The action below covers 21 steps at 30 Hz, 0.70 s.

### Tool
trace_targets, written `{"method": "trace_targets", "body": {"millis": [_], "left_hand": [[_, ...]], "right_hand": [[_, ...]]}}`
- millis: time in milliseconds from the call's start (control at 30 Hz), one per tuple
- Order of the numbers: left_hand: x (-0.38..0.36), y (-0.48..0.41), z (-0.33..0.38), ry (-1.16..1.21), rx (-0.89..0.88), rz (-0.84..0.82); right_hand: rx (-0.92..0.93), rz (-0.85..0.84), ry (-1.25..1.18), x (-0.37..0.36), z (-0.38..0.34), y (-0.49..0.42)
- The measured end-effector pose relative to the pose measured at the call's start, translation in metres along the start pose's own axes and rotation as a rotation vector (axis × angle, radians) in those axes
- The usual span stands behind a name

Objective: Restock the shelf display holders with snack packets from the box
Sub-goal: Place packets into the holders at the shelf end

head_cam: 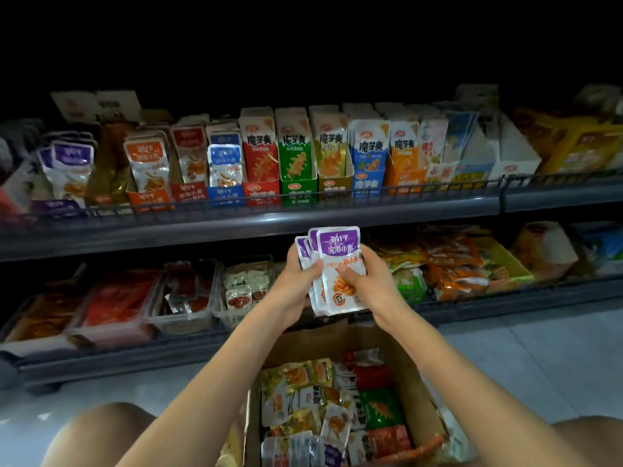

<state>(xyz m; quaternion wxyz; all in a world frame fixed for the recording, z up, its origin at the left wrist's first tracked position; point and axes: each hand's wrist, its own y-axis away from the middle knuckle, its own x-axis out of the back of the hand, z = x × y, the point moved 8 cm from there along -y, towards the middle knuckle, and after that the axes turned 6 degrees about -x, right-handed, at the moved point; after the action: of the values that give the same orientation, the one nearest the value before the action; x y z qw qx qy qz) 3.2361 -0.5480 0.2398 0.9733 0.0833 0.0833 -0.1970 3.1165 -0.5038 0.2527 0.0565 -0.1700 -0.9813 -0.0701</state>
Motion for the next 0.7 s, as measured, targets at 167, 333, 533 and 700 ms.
{"method": "trace_targets", "body": {"millis": [167, 333, 533, 700], "left_hand": [[0.011, -0.001, 0.046, 0.070, -0.042, -0.040], [0.073, -0.001, 0.090, -0.104, -0.212, 0.157], [0.145, 0.001, 0.122, -0.168, -0.303, 0.360], [0.201, 0.005, 0.154, -0.174, -0.433, 0.441]], "right_hand": [[0.044, -0.056, 0.029, -0.021, -0.041, -0.010], [0.100, -0.127, -0.048, -0.067, -0.078, -0.019], [0.187, -0.188, -0.057, -0.136, -0.115, -0.033], [0.275, -0.253, 0.000, -0.212, -0.140, -0.050]]}}
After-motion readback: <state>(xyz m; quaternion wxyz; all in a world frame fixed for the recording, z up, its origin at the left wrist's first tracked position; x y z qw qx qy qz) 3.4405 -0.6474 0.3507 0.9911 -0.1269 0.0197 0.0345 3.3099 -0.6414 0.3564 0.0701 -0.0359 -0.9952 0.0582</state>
